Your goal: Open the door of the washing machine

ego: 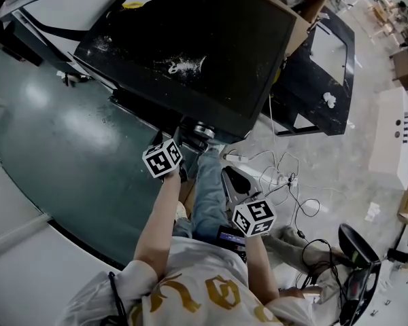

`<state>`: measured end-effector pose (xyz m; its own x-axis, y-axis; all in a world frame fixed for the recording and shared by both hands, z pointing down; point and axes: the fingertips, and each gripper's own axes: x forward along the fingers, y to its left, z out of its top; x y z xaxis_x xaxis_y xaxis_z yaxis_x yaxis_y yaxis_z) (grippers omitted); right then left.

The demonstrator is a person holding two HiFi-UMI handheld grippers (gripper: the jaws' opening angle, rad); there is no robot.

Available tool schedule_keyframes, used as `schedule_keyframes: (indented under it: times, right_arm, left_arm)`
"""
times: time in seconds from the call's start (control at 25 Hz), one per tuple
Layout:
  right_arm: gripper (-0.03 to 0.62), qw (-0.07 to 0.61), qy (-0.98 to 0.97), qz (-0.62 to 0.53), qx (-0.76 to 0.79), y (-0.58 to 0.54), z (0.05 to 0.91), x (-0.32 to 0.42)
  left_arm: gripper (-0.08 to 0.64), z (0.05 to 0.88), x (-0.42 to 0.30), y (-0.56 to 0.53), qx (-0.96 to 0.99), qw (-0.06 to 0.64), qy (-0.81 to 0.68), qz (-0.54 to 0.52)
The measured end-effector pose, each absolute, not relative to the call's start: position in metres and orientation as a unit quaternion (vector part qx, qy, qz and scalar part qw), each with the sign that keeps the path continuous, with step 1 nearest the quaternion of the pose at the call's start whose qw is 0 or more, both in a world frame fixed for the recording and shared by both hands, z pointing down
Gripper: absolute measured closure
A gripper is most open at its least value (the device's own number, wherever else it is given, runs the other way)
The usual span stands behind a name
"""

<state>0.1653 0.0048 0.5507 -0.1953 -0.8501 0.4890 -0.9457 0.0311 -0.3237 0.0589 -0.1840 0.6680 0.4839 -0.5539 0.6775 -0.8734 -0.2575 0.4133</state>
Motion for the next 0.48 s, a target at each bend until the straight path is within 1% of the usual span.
schedule_keyframes:
  times: [0.44, 0.48]
  right_arm:
    - [0.566, 0.095, -0.721, 0.289, 0.623, 0.011, 0.551, 0.154]
    - [0.580, 0.096, -0.718, 0.285, 0.627, 0.012, 0.551, 0.155]
  left_arm:
    - [0.291, 0.667, 0.059, -0.182, 0.777, 0.394, -0.450, 0.196]
    - [0.291, 0.667, 0.059, -0.182, 0.778, 0.395, -0.448, 0.194]
